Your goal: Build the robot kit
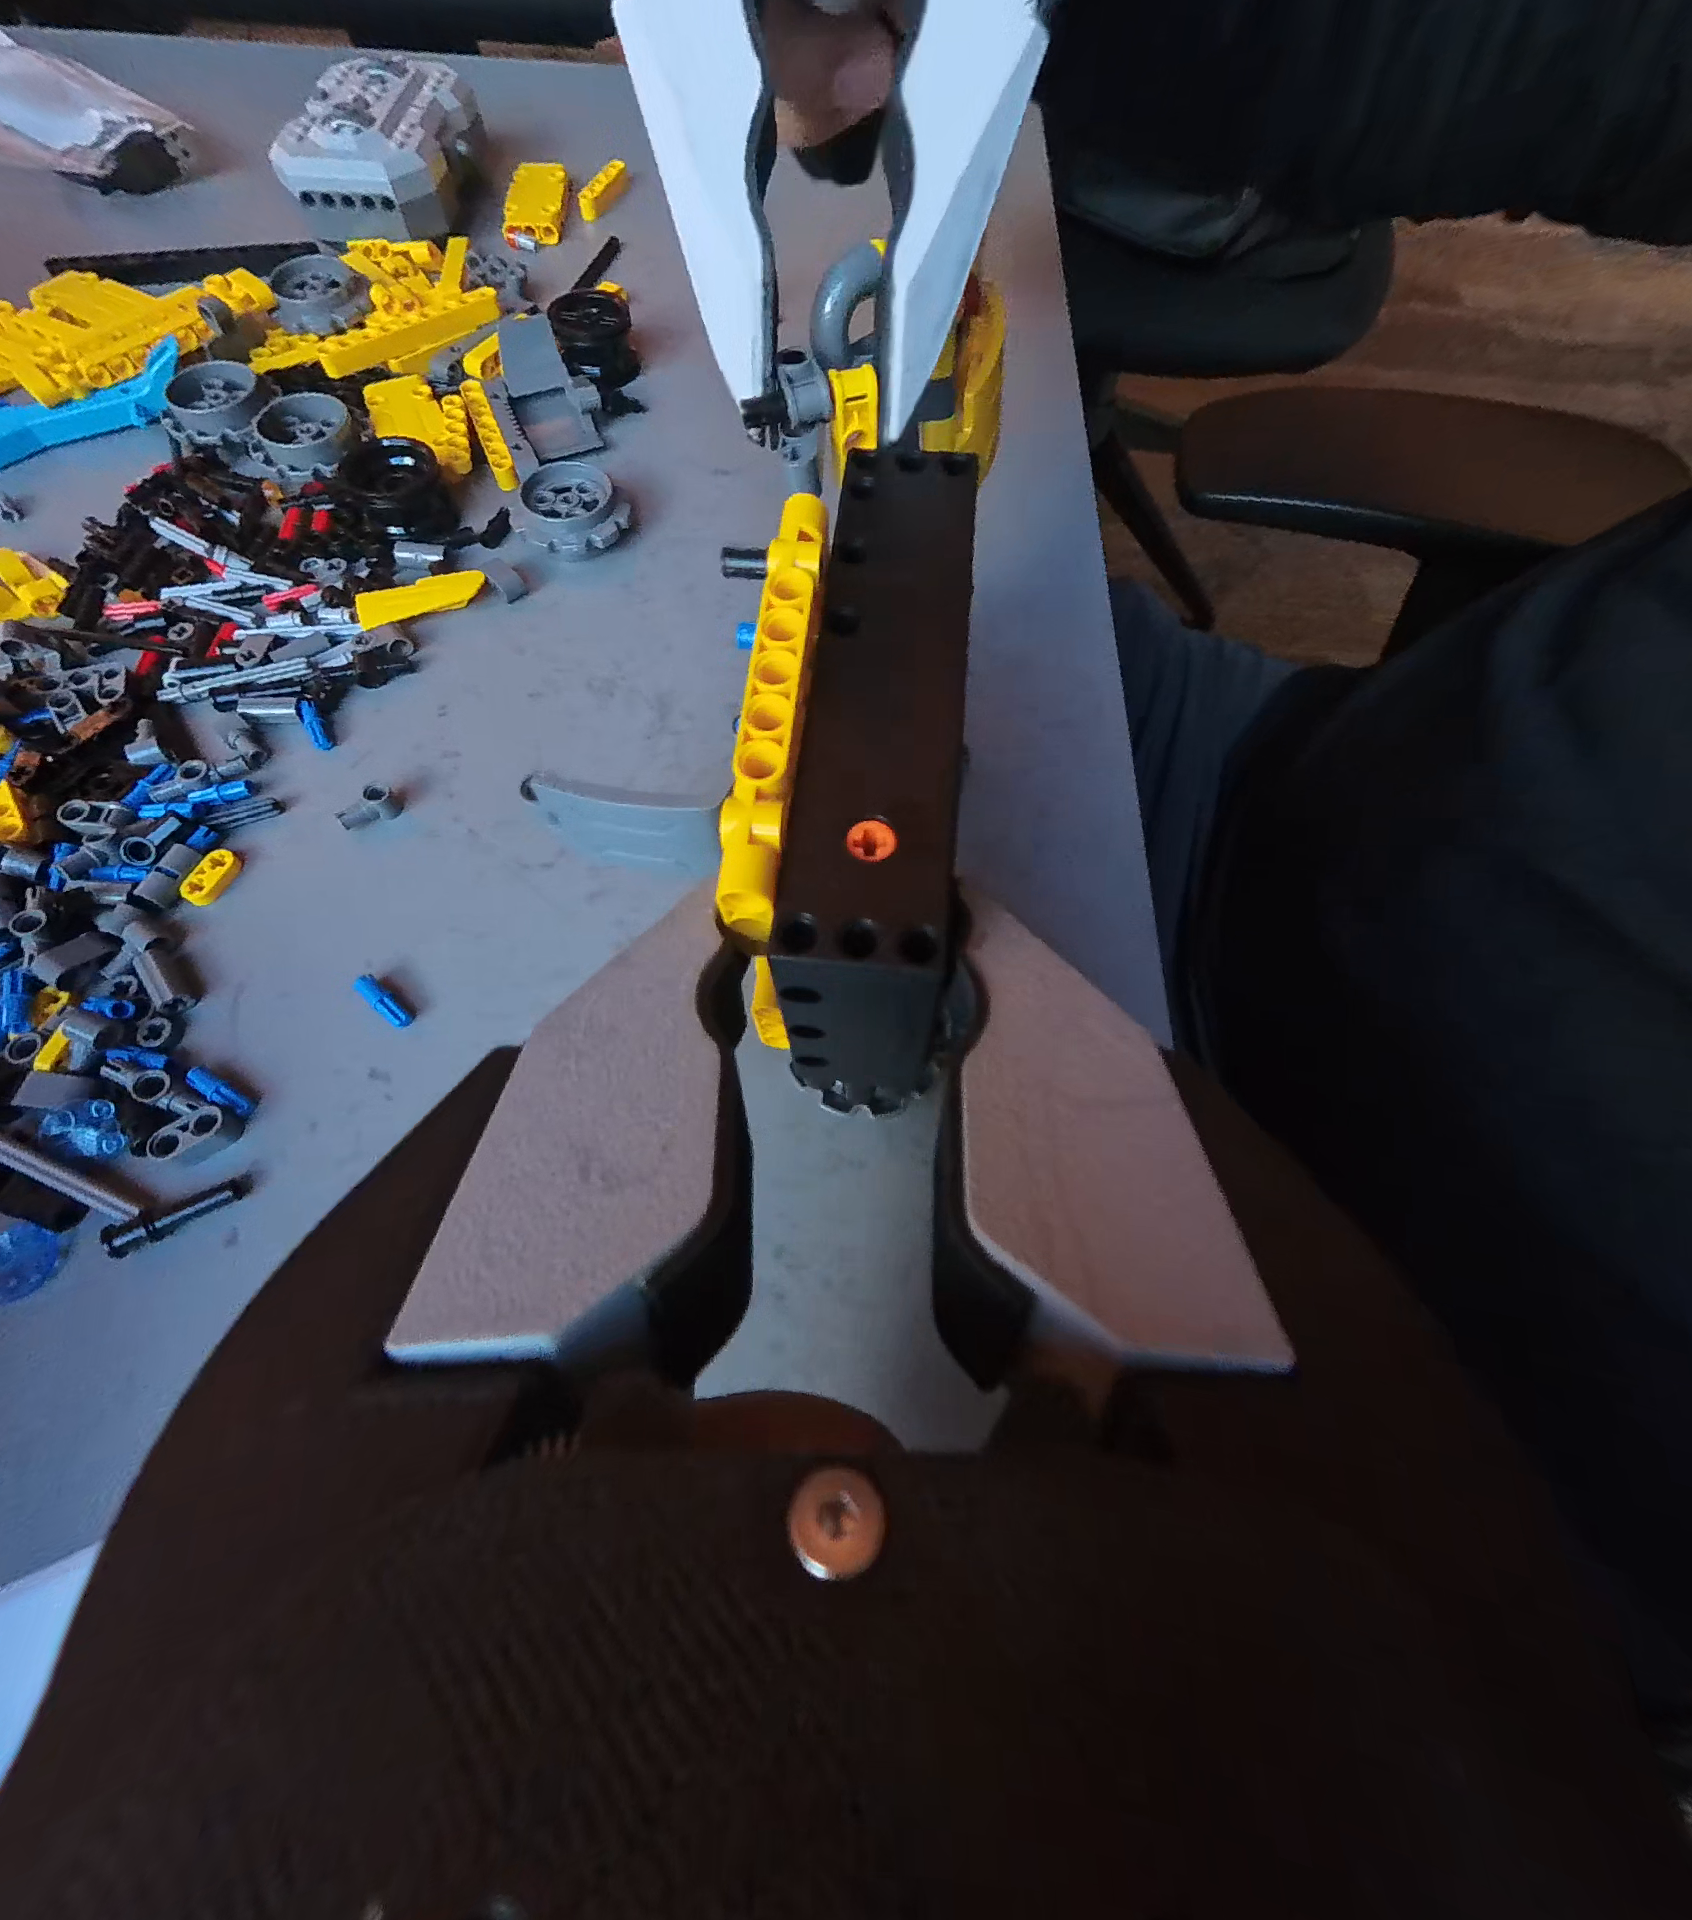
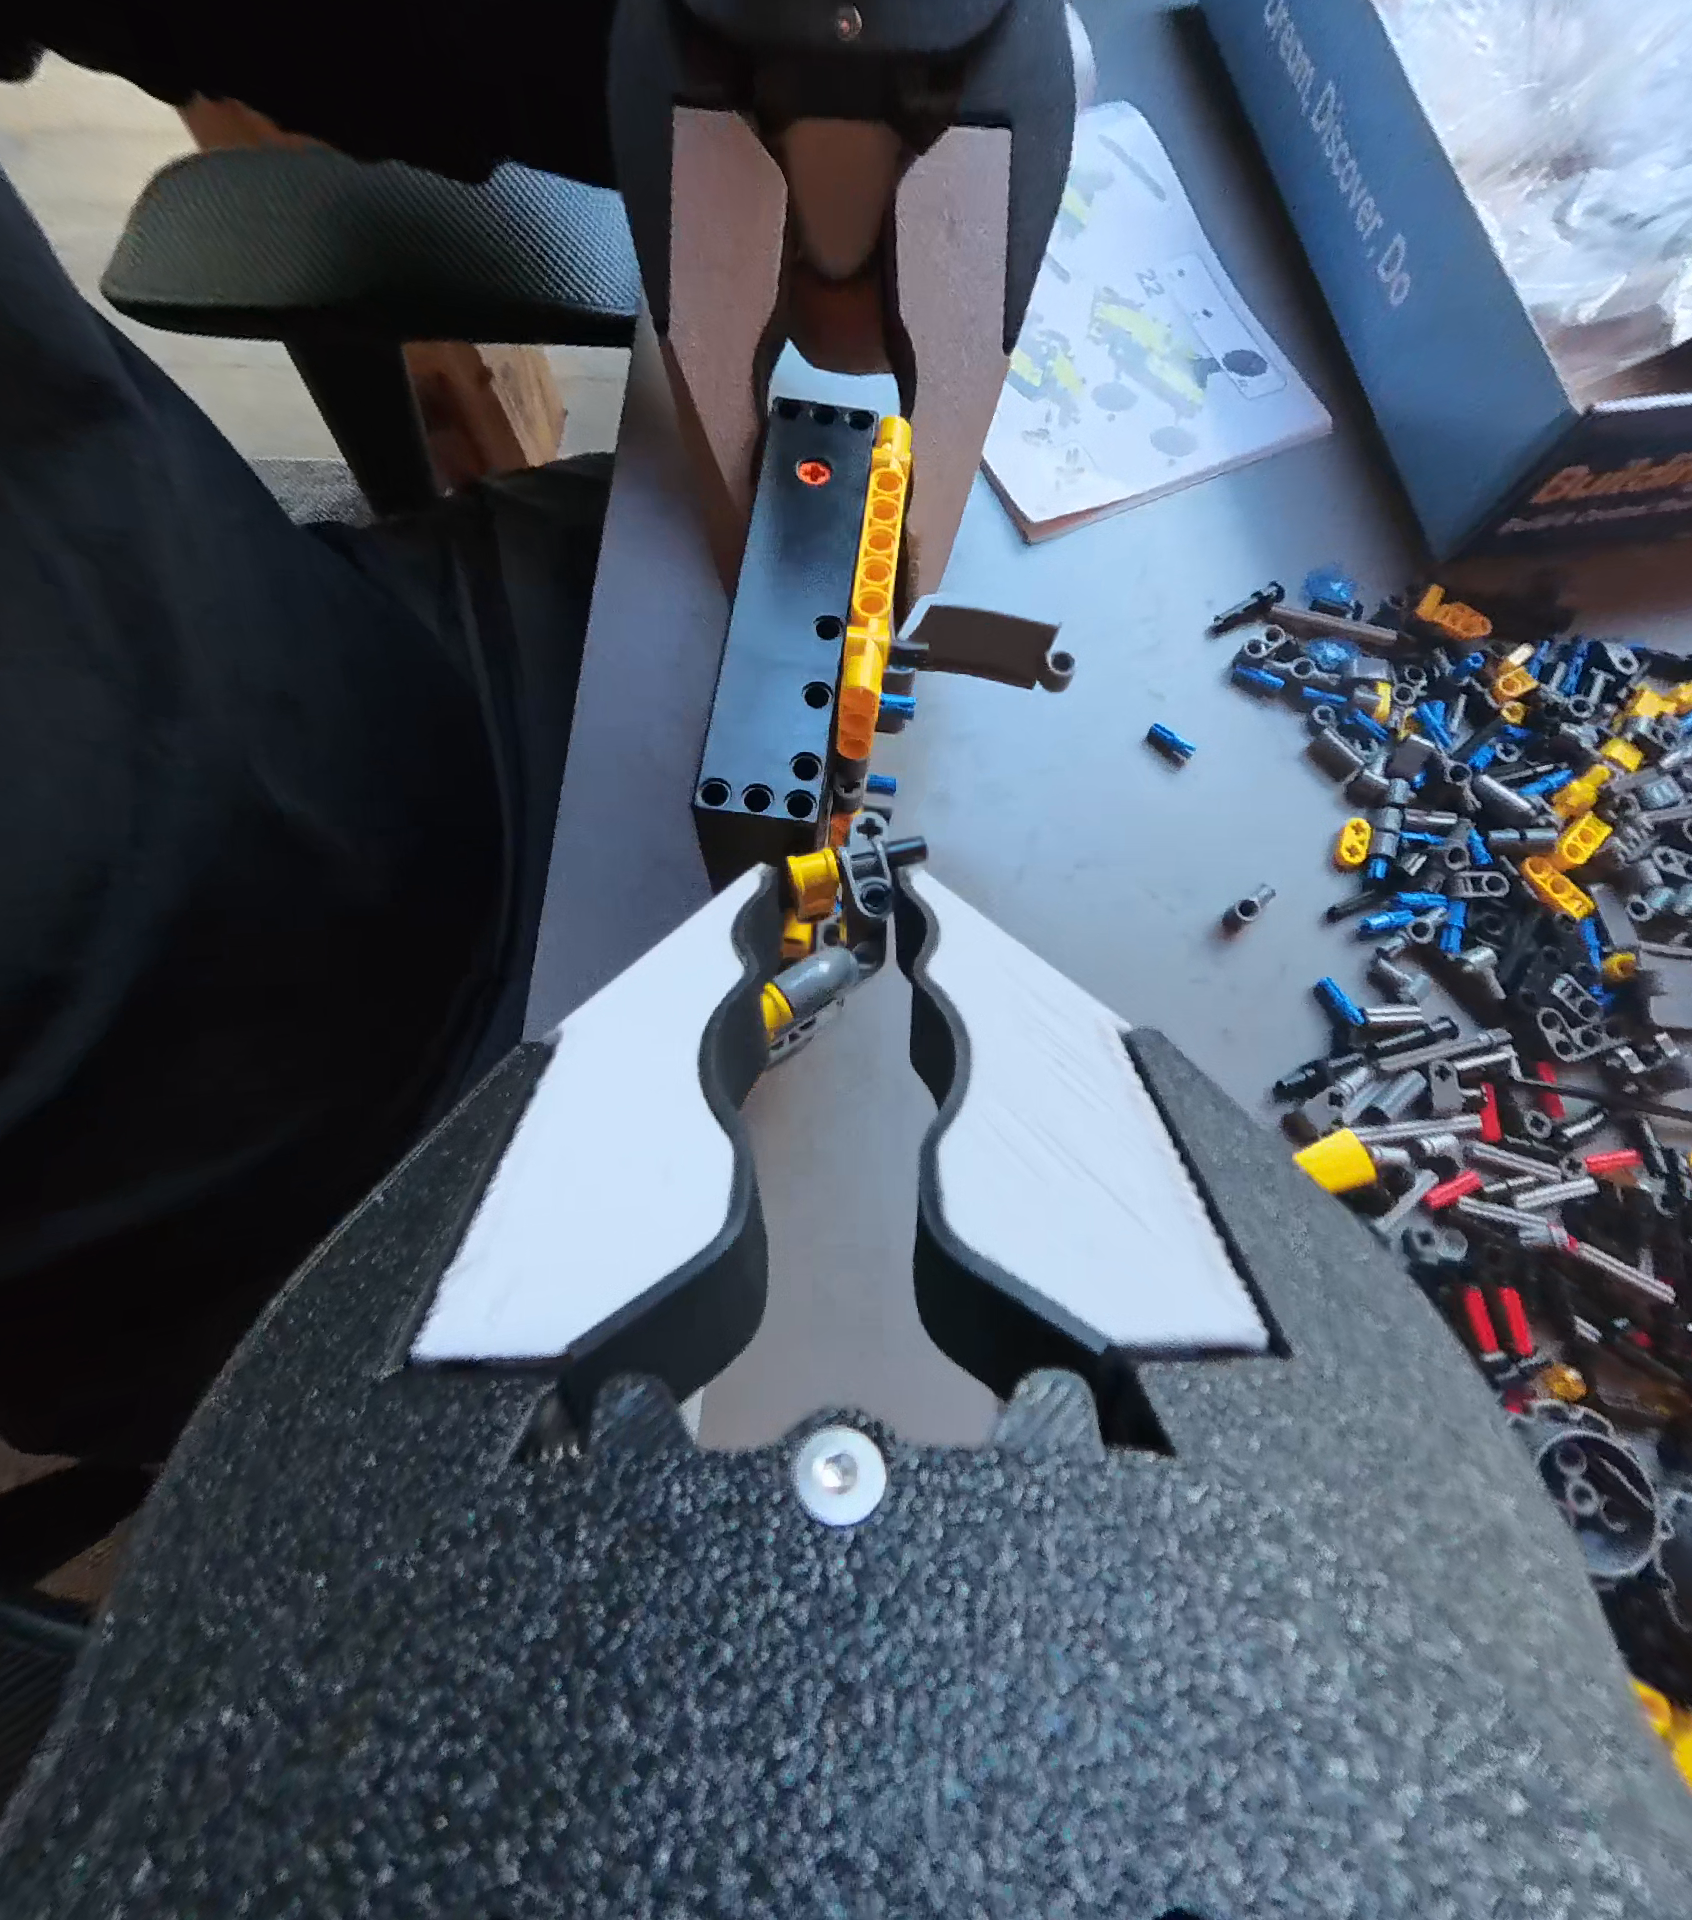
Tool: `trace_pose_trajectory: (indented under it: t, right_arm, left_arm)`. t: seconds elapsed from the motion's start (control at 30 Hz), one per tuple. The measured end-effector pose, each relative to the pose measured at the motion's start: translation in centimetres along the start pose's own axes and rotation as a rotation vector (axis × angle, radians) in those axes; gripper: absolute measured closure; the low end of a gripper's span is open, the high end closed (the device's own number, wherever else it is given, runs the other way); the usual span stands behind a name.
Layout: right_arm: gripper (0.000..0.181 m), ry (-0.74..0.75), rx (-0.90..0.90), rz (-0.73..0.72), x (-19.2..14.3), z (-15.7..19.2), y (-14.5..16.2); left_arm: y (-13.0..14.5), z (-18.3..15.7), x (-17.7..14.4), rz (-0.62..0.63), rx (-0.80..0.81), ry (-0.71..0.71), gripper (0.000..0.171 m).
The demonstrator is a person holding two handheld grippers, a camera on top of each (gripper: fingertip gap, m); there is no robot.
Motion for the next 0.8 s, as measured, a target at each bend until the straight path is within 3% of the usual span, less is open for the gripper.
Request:
trace_pose_trajectory:
  t: [0.2, 0.3, 0.47, 0.67, 0.8]
  right_arm:
    - [0.162, 0.110, 0.131, 0.018, 0.2, -0.4, -0.1]
    - [0.162, 0.198, 0.291, 0.007, 0.2, -0.9, -0.1]
    - [0.161, 0.330, 0.410, -0.001, 0.2, -0.5, -0.2]
    - [0.160, 0.439, 0.420, 0.011, 0.3, 0.3, -0.5]
    - [0.159, 0.421, 0.215, 0.114, 0.2, 0.6, -0.4]
  left_arm:
    - [0.2, 0.3, -0.2, -0.011, -0.077, -0.020, 0.139]
    - [0.2, 0.6, -0.2, -0.022, -0.138, -0.035, 0.139]
    - [0.2, 0.4, -0.2, -0.048, -0.128, -0.059, 0.139]
    - [0.3, -0.2, -0.3, -0.044, -0.072, -0.104, 0.139]
    - [0.3, -0.2, -0.3, -0.060, -0.024, -0.093, 0.139]
Point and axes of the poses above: each gripper's, where its closed fingertips meet, x out along the fingers, y out of its underside, z = x × y across the jaws, the point moved 2 cm from there along -x, back along the fingers, and after that the axes turned 15 degrees about z, right-handed, at the moved point
